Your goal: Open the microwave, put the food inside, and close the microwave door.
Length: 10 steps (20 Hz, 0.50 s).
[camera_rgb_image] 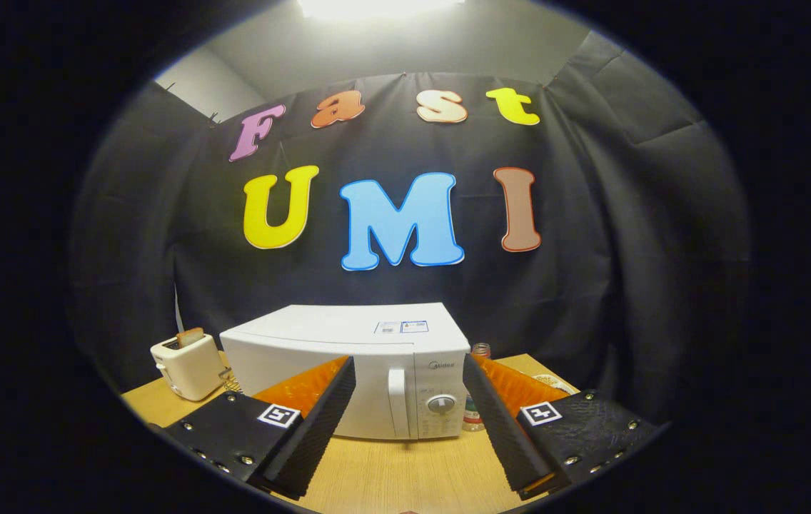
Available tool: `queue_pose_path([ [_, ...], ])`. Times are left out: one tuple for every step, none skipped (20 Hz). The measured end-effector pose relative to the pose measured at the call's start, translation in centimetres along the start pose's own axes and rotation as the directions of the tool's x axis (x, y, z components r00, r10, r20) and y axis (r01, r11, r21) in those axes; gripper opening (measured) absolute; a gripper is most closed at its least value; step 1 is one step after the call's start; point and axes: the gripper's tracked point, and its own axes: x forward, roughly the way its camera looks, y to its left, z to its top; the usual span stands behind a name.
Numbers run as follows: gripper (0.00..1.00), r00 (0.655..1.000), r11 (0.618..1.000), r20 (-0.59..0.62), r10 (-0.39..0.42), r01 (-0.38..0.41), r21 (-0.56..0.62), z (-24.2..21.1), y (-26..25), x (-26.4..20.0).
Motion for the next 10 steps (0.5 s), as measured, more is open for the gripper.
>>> queue_pose_path([
  [0.97, 1.0, 1.0, -0.011, 0.003, -0.003, -0.004, -0.8, 0.1, 0.7],
  [0.97, 1.0, 1.0, -0.025, 0.006, -0.006, -0.008, -1.4, 0.0, 1.5],
  [0.97, 0.999, 1.0, -0.038, 0.009, -0.01, -0.011, -2.1, 0.1, 2.2],
  [0.97, 0.999, 1.0, -0.053, 0.012, -0.012, -0.012, -2.9, 0.0, 2.9],
  [0.97, 0.998, 1.0, -0.067, 0.016, -0.017, -0.013, -3.7, 0.0, 3.6],
  [0.97, 0.997, 1.0, -0.081, 0.018, -0.02, -0.014, -4.4, 0.1, 4.2],
  [0.97, 0.995, 1.0, -0.095, 0.022, -0.024, -0.015, -5.2, 0.1, 4.9],
  [0.97, 0.994, 0.999, -0.109, 0.026, -0.029, -0.018, -5.8, 0.1, 5.5],
  [0.97, 0.992, 0.999, -0.122, 0.03, -0.034, -0.024, -6.5, 0.2, 6.1],
  [0.97, 0.99, 0.999, -0.136, 0.034, -0.039, -0.029, -7.2, 0.3, 6.7],
])
